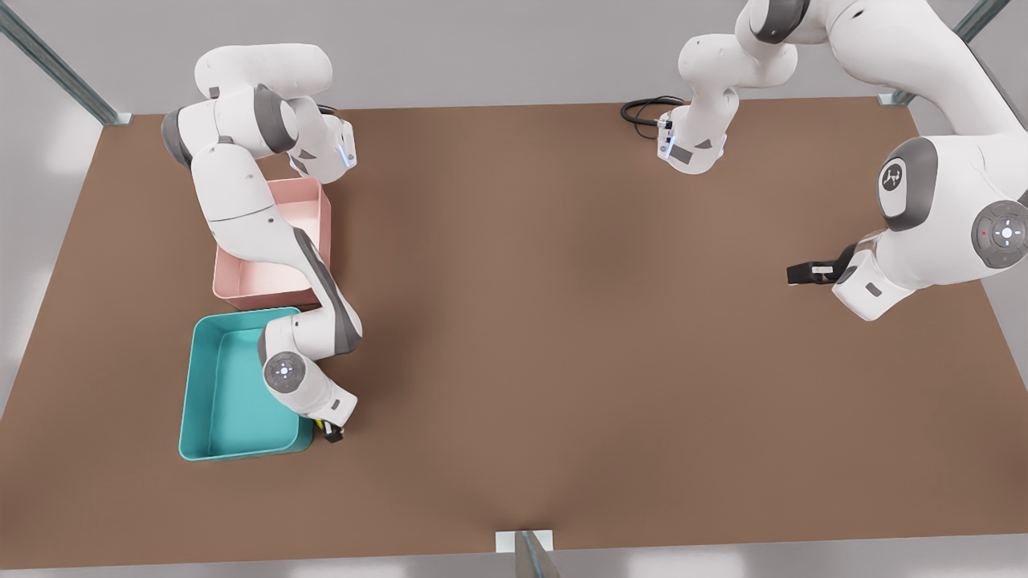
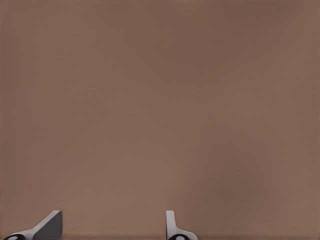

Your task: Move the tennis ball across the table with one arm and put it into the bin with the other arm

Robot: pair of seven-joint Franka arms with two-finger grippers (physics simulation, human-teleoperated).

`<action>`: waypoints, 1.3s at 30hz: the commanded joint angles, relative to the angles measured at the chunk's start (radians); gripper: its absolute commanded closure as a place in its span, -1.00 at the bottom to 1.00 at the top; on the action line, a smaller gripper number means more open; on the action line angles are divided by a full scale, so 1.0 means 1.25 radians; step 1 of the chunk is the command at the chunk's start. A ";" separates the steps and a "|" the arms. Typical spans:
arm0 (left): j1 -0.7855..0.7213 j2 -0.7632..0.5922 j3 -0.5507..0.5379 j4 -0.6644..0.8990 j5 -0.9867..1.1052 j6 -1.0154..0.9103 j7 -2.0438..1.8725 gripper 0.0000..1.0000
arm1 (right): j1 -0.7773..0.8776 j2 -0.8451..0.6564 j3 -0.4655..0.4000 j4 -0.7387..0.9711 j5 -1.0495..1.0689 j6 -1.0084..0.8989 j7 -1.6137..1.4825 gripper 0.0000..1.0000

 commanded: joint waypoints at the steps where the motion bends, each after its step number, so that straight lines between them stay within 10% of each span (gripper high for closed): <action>1: 0.000 -0.001 0.001 0.000 0.000 0.000 0.000 -1.00 | -0.001 0.001 -0.001 0.000 -0.001 0.012 0.003 -1.00; 10: 0.000 -0.001 0.001 0.000 0.001 0.000 -0.002 -1.00 | 0.005 0.005 -0.008 0.000 0.001 0.023 0.005 -0.97; 12: 0.000 -0.001 0.000 0.000 0.000 0.000 -0.002 -1.00 | 0.006 0.004 -0.008 0.000 0.001 0.023 0.003 -0.34; 21: -0.002 -0.001 0.000 0.000 0.001 0.000 -0.002 -1.00 | 0.014 -0.010 -0.001 0.002 0.014 0.010 0.008 -0.12; 35: -0.001 -0.001 0.001 0.002 0.001 0.000 -0.002 -1.00 | -0.069 -0.192 -0.088 0.014 0.046 -0.289 0.004 -0.15; 36: -0.001 -0.001 0.001 0.002 0.001 0.000 -0.002 -1.00 | -0.070 -0.180 -0.088 0.014 0.047 -0.279 0.004 -0.27; 37: -0.003 -0.001 0.001 0.000 0.001 0.000 -0.002 -1.00 | -0.069 -0.179 -0.088 0.013 0.056 -0.277 0.005 -1.00; 39: -0.003 -0.001 0.000 0.000 0.001 -0.002 -0.002 -1.00 | -0.066 -0.170 -0.088 0.014 0.068 -0.276 0.005 -1.00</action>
